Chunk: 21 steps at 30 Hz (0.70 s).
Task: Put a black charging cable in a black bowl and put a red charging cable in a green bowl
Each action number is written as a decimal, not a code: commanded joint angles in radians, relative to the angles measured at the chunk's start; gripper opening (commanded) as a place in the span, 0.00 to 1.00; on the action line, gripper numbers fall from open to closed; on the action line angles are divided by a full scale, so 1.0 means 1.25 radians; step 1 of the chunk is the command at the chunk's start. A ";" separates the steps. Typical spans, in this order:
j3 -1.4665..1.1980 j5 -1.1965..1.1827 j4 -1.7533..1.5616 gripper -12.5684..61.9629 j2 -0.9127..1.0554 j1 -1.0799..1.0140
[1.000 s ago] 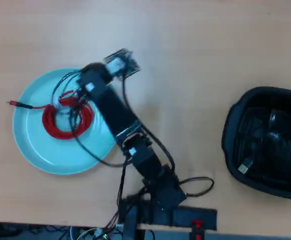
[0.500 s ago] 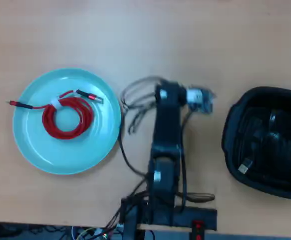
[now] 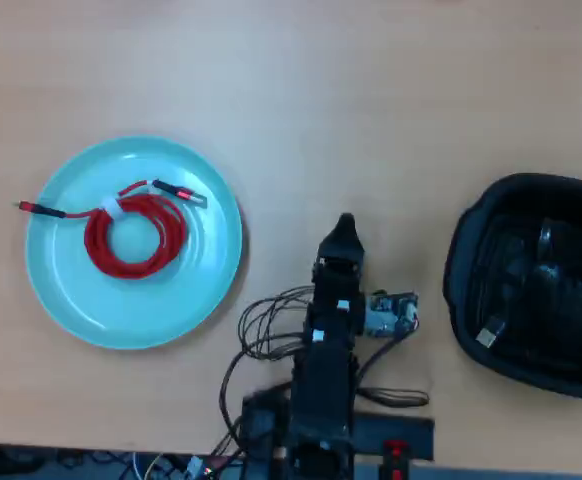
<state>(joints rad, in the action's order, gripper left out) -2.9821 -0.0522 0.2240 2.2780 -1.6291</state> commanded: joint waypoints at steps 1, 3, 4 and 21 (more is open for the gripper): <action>-0.043 -0.005 -0.066 0.72 0.070 -0.007; -0.093 -0.005 -0.101 0.72 0.075 -0.018; -0.108 -0.005 -0.108 0.72 0.076 -0.021; -0.137 -0.017 -0.091 0.72 0.070 -0.013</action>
<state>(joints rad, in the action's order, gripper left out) -3.0879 -0.0522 0.0583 2.2780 -1.6460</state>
